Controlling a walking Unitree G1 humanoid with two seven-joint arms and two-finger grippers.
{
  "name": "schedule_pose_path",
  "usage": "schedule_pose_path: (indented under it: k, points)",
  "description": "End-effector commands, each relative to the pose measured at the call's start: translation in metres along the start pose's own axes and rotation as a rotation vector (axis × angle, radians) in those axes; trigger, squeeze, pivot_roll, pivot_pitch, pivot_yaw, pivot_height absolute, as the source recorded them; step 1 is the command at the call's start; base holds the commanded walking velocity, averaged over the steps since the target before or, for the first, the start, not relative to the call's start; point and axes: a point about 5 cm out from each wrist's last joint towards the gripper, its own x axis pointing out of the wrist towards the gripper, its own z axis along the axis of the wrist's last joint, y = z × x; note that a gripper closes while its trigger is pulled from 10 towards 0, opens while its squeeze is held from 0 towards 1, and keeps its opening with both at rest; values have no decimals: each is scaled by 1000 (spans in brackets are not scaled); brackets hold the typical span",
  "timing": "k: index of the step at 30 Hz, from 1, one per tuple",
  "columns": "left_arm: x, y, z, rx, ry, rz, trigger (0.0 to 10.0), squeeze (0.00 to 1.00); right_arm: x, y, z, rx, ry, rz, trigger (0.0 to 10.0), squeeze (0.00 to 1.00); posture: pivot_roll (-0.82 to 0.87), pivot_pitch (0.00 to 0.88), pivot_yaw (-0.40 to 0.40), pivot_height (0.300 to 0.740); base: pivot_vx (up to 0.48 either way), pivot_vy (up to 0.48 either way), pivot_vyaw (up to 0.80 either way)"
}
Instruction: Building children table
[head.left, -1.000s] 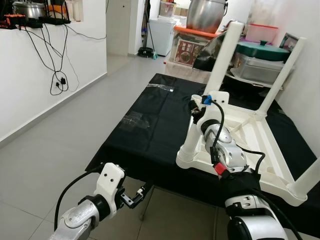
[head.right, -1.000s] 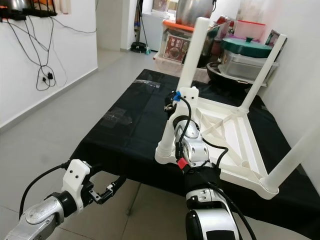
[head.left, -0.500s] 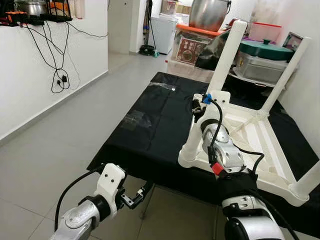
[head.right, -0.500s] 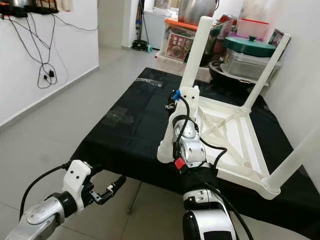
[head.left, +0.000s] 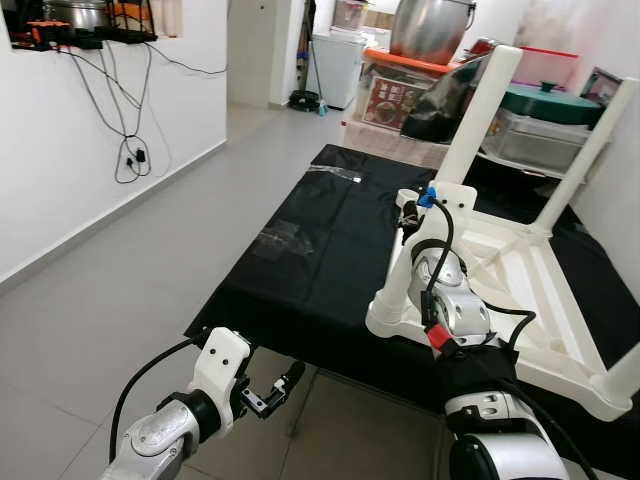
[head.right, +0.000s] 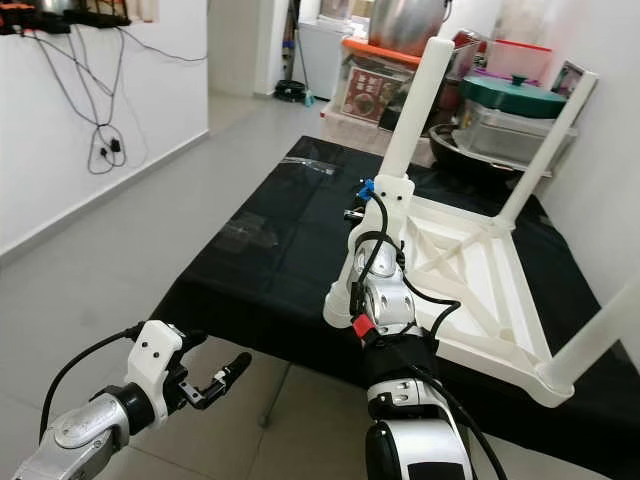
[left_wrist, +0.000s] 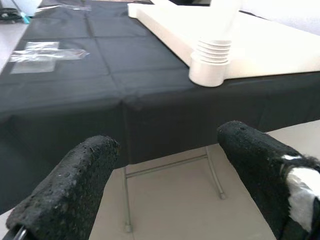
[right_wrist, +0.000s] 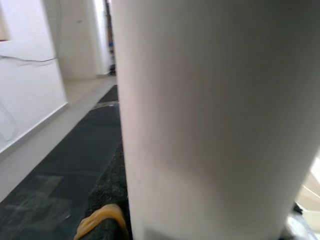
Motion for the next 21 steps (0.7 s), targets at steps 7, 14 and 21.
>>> schedule_pose_path:
  k: [7,14,21]
  points:
    - [3,0,1,5,-6,-1,10000,0,-10,-45,-76,-120,283,-266,0,0,71,0,-149,740,0,0,0]
    - [4,1,2,6,-10,3,10000,0,-12,-40,-78,-110,296,-307,0,0,72,0,-152,740,0,0,0]
    - [5,0,0,3,-6,4,10000,0,-12,-39,-79,-114,311,-337,0,0,67,0,-153,740,0,0,0]
